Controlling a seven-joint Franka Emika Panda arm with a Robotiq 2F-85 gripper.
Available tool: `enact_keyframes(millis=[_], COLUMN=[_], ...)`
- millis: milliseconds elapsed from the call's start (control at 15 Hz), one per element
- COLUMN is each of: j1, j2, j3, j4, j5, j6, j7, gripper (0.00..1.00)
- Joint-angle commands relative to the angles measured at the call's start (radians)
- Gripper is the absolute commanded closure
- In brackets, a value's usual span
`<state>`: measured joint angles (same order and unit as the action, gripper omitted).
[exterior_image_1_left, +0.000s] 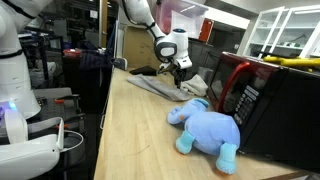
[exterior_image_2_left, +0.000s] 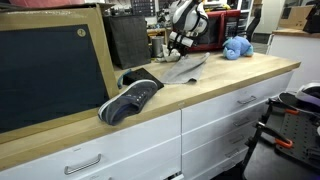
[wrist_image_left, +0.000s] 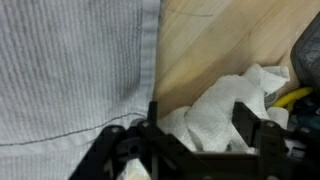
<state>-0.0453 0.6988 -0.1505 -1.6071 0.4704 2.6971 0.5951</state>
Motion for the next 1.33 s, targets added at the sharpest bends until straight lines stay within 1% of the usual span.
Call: enact_keyframes(millis=[0, 67, 267, 600, 1267], j1=[-0.017, -0.016, -0.018, -0.029, -0.018], j2=[-0.019, -0.022, -0.033, -0.039, -0.03], j3=[0.009, 0.004, -0.012, -0.009, -0.002], j4=[0.018, 0.018, 0.019, 0.022, 0.021], j5=[-0.033, -0.04, -0.077, -0.109, -0.114], j6=[-0.067, -0.079, -0.125, -0.181, -0.174], j7=[0.03, 0.031, 0.034, 0.029, 0.033], gripper=[0.05, 0.0, 0.0, 0.0, 0.0])
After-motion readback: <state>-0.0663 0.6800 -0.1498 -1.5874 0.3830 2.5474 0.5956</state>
